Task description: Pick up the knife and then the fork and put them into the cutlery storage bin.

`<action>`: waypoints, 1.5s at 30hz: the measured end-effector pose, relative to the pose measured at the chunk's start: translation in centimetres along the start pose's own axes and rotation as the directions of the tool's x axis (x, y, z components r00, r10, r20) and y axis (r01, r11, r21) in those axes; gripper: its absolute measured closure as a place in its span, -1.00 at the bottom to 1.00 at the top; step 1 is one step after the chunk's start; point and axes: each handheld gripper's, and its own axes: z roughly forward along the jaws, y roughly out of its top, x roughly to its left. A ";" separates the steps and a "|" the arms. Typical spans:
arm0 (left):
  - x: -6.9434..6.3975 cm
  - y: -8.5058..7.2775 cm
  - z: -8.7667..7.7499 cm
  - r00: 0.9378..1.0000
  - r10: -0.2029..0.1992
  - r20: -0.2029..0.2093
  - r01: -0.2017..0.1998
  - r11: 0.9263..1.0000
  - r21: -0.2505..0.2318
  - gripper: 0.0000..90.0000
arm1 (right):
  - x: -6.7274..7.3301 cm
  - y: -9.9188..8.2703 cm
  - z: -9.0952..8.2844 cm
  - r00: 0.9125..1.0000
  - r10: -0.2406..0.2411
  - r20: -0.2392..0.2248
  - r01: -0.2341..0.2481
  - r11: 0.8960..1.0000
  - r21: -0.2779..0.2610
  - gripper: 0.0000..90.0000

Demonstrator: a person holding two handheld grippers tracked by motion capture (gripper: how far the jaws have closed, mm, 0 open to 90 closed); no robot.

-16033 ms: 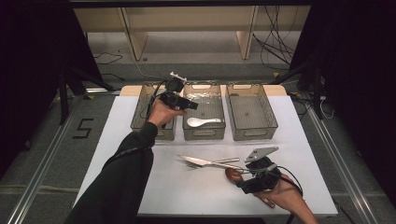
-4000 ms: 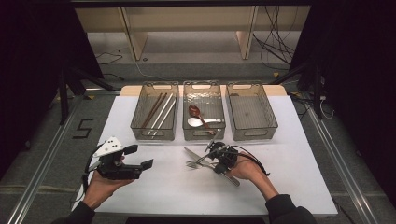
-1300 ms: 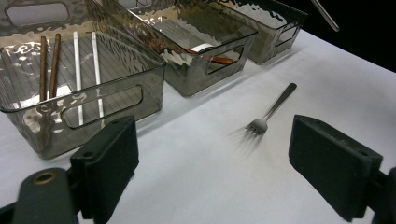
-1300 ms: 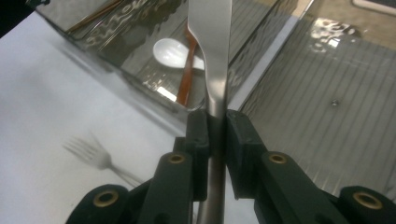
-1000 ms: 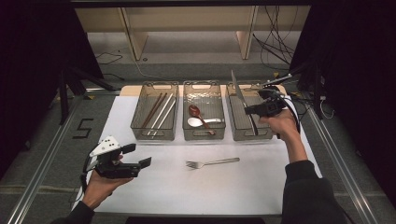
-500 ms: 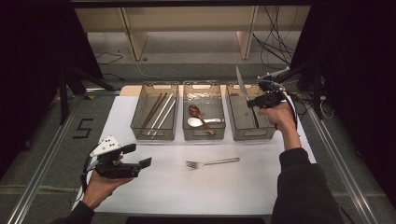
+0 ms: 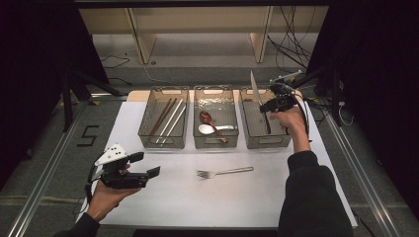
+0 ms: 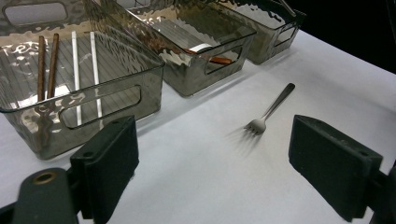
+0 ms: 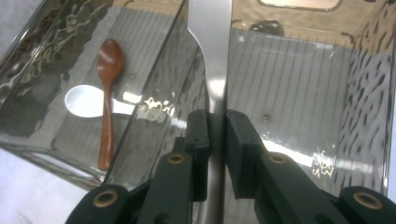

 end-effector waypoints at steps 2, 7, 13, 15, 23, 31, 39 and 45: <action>0.0 0.0 0.0 1.000 -0.001 0.000 0.001 1.000 0.000 -0.66 | -0.2 0.1 0.2 1.000 0.014 0.005 -0.014 1.000 0.003 0.79; 0.0 0.0 0.0 1.000 0.000 0.001 0.000 1.000 0.001 -0.66 | -0.4 0.1 0.7 0.999 0.037 0.018 -0.037 0.999 0.007 0.79; 0.0 0.0 0.0 1.000 -0.005 0.000 0.005 1.000 -0.004 -0.66 | -0.4 0.2 1.4 0.998 0.049 0.040 -0.050 0.999 0.017 0.79; 0.0 0.0 -0.1 1.000 -0.004 0.001 0.004 1.000 -0.003 -0.66 | -0.4 0.2 1.7 0.997 0.054 0.047 -0.055 0.998 0.024 0.79; 0.0 0.0 -0.1 1.000 -0.005 0.001 0.005 1.000 -0.003 -0.66 | -0.4 0.3 2.1 0.995 0.095 0.019 -0.096 0.995 0.017 0.54; -0.1 0.0 -0.1 1.000 0.000 0.001 0.000 1.000 0.000 -0.66 | 0.7 -0.1 1.3 1.000 0.022 -0.014 -0.021 1.000 0.015 0.27; -0.1 0.0 0.0 1.000 -0.001 0.000 0.001 1.000 0.002 -0.66 | 3.7 -1.1 -0.1 0.984 -0.149 -0.097 0.148 0.989 -0.021 -0.06; -0.1 0.0 0.0 1.000 -0.001 -0.002 0.001 1.000 0.001 -0.66 | 6.0 -2.8 -1.4 0.955 -0.250 -0.162 0.244 0.968 -0.055 -0.13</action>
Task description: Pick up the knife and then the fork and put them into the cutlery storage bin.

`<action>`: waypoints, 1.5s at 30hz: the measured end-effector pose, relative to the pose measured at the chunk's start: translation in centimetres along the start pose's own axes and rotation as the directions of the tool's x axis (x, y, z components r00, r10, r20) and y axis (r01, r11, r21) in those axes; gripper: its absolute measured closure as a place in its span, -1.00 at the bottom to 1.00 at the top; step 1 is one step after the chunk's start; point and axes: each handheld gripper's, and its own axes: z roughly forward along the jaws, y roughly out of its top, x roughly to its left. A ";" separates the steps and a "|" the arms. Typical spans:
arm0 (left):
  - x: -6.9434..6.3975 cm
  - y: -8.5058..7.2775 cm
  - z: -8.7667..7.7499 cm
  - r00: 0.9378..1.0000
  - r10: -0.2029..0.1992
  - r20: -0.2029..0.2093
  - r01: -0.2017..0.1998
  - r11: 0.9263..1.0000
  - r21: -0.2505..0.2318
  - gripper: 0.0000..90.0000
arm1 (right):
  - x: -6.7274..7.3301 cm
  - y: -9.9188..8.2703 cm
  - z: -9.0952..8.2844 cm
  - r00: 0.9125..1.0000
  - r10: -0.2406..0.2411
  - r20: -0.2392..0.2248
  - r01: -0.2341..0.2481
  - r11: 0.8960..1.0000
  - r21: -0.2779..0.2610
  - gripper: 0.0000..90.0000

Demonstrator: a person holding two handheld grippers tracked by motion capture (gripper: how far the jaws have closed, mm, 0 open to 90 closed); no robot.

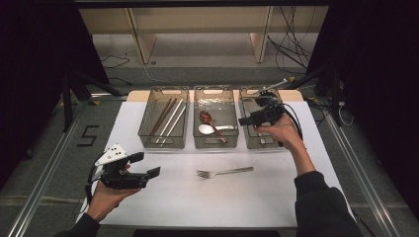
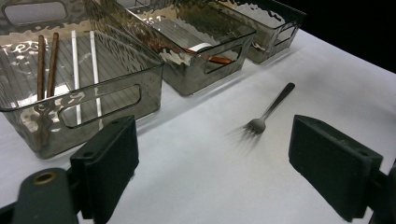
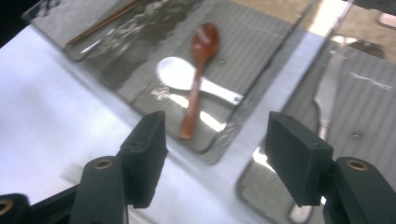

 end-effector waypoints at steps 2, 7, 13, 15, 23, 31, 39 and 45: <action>0.0 0.0 0.0 1.000 0.000 0.000 0.000 1.000 0.000 -0.66 | 0.8 -0.4 -0.3 1.000 -0.026 -0.010 0.026 1.000 -0.003 -0.15; 0.0 0.0 0.0 1.000 -0.001 0.000 0.001 1.000 0.001 -0.66 | 2.6 -1.5 -0.7 0.996 -0.078 -0.047 0.077 0.997 -0.014 -0.19; 0.0 0.0 0.0 1.000 -0.002 -0.002 0.002 1.000 0.001 -0.66 | 4.8 -2.9 -0.2 0.986 -0.126 -0.113 0.127 0.992 0.003 -0.22; 0.0 0.0 0.0 1.000 0.000 -0.002 0.000 1.000 0.001 -0.66 | 5.5 -3.3 0.1 0.982 -0.145 -0.123 0.148 0.989 0.017 -0.23; 0.0 0.0 0.0 1.000 0.002 0.000 -0.002 1.000 -0.003 -0.66 | 6.6 -4.8 2.2 0.976 -0.178 -0.124 0.190 0.977 0.094 -0.23; -0.1 0.0 -0.1 1.000 0.004 0.001 -0.004 1.000 -0.004 -0.66 | 6.7 -6.0 3.7 0.979 -0.188 -0.073 0.196 0.974 0.116 0.32; -0.1 0.0 -0.1 1.000 0.005 0.003 -0.005 1.000 -0.005 -0.66 | 5.6 -8.2 6.3 0.978 -0.210 -0.017 0.208 0.951 0.230 0.85; -0.1 0.0 0.0 1.000 0.005 0.004 -0.005 1.000 -0.004 -0.66 | 5.1 -9.0 7.5 0.978 -0.208 0.006 0.197 0.939 0.283 1.00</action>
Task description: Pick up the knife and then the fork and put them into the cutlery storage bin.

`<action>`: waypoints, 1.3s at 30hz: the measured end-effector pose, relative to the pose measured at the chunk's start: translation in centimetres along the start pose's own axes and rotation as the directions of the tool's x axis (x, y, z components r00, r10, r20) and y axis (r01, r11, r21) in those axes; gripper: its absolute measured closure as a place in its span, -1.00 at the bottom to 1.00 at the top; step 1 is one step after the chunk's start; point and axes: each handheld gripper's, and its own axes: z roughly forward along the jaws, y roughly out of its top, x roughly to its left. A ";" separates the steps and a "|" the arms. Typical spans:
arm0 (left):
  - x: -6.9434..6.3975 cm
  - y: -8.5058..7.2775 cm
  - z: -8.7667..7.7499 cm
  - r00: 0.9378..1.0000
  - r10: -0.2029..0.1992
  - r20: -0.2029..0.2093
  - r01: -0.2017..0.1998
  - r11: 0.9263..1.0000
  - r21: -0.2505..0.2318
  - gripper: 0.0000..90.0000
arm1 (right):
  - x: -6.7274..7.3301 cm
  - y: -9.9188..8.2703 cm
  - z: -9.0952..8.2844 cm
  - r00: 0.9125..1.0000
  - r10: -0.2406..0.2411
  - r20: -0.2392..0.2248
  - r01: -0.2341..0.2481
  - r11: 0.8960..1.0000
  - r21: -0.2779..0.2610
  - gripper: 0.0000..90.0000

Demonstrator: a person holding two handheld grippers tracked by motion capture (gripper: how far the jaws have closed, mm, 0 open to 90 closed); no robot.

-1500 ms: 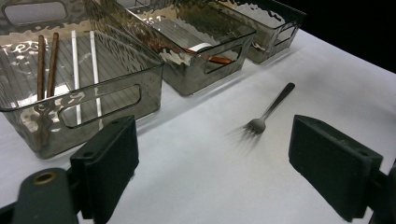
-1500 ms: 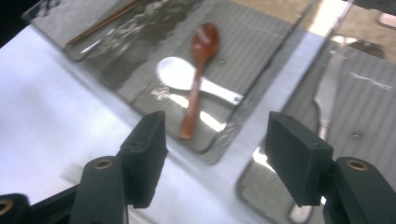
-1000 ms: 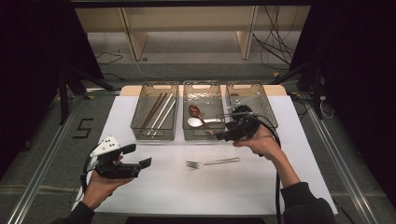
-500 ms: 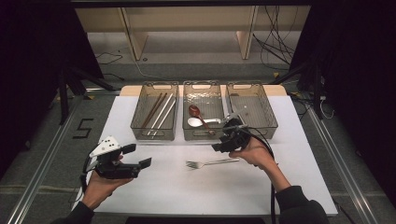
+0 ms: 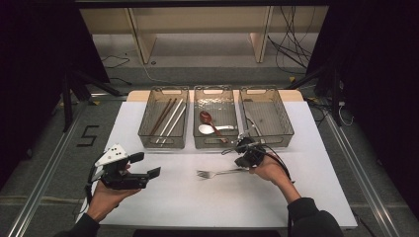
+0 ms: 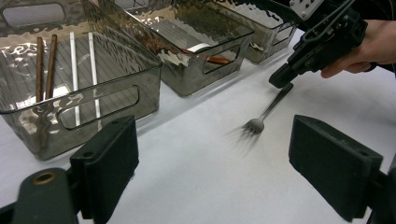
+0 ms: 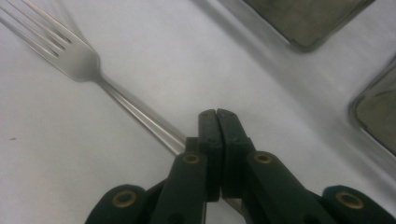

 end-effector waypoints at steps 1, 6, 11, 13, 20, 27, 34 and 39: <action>0.0 0.0 0.0 1.000 0.000 0.000 0.000 1.000 0.000 -0.66 | 0.0 0.0 0.1 1.000 -0.001 0.003 0.001 1.000 0.007 1.00; 0.0 0.0 0.0 1.000 0.000 0.001 0.000 1.000 0.001 -0.66 | 0.0 -0.2 0.5 1.000 -0.004 0.016 0.003 0.999 0.034 1.00; 0.0 0.0 0.0 1.000 0.000 0.000 0.000 1.000 0.001 -0.66 | -0.1 -0.2 0.6 1.000 0.004 0.012 -0.005 0.999 0.043 1.00; 0.0 0.0 0.0 1.000 0.000 0.001 0.000 1.000 0.001 -0.66 | -0.1 -0.2 0.6 1.000 0.009 0.004 -0.009 0.999 0.047 1.00; 0.0 0.0 0.0 1.000 0.000 -0.001 0.000 1.000 0.001 -0.66 | -0.1 -0.3 0.6 1.000 0.026 -0.012 -0.025 0.997 0.072 1.00; 0.0 0.0 0.0 1.000 0.000 -0.002 0.000 1.000 0.001 -0.66 | 0.7 -0.8 0.2 0.998 0.015 -0.053 -0.008 0.992 0.125 1.00; 0.0 0.0 0.0 1.000 0.004 -0.001 -0.004 1.000 0.006 -0.66 | 2.2 -1.7 -0.2 0.995 -0.002 -0.102 0.018 0.988 0.152 1.00; -0.1 0.0 0.0 1.000 0.005 -0.001 -0.005 1.000 0.007 -0.66 | 3.6 -2.1 -0.3 0.989 -0.030 -0.147 0.054 0.985 0.165 1.00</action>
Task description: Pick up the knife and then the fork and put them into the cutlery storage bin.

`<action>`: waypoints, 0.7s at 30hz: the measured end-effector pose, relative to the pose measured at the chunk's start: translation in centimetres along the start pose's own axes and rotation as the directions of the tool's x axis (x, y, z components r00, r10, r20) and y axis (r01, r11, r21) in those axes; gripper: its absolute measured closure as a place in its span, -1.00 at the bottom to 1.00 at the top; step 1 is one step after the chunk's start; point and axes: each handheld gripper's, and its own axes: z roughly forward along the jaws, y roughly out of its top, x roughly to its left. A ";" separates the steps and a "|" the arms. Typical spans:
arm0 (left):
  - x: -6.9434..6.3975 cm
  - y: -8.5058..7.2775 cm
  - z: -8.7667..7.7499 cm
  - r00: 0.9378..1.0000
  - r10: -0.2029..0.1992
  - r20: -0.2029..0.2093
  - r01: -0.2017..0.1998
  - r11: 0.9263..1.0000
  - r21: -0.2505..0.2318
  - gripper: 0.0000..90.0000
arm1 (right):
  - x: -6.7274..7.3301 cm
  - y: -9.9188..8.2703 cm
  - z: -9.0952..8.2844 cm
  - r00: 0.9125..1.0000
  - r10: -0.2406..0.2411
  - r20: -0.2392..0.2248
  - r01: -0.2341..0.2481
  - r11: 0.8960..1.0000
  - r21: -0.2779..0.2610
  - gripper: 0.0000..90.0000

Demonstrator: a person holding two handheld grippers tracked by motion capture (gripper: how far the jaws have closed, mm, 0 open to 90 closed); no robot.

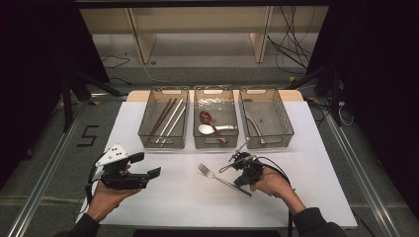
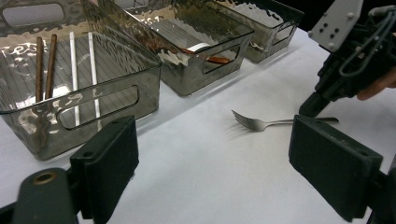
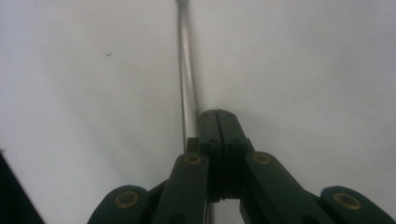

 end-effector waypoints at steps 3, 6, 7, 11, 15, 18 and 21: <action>0.0 0.0 0.0 1.000 -0.003 0.000 0.003 1.000 -0.004 -0.66 | 0.9 0.1 0.1 1.000 -0.027 0.011 0.026 0.999 0.018 1.00; 0.0 0.0 0.0 1.000 0.000 0.001 0.000 1.000 -0.002 -0.66 | 1.2 0.6 -0.1 0.999 -0.024 0.033 0.024 1.000 0.010 0.78; 0.0 0.0 0.0 1.000 -0.004 0.000 0.004 1.000 -0.005 -0.66 | 1.3 0.8 -0.3 0.999 -0.022 0.031 0.022 1.000 0.004 0.75; 0.0 0.0 0.0 1.000 -0.003 0.000 0.003 1.000 -0.003 -0.66 | 1.7 1.9 -0.2 0.999 -0.039 0.033 0.040 0.999 -0.006 0.48; 0.0 0.0 0.0 1.000 -0.003 -0.001 0.003 1.000 -0.005 -0.66 | 2.1 2.8 0.4 0.998 -0.051 0.047 0.051 0.999 0.021 0.43; 0.0 0.0 0.0 1.000 -0.003 -0.001 0.003 1.000 -0.004 -0.66 | 2.2 3.2 0.7 0.997 -0.059 0.053 0.057 0.998 0.035 0.46; 0.0 0.0 0.0 1.000 -0.002 -0.001 0.002 1.000 -0.004 -0.66 | 2.2 3.3 1.0 0.996 -0.074 0.051 0.071 0.996 0.045 0.50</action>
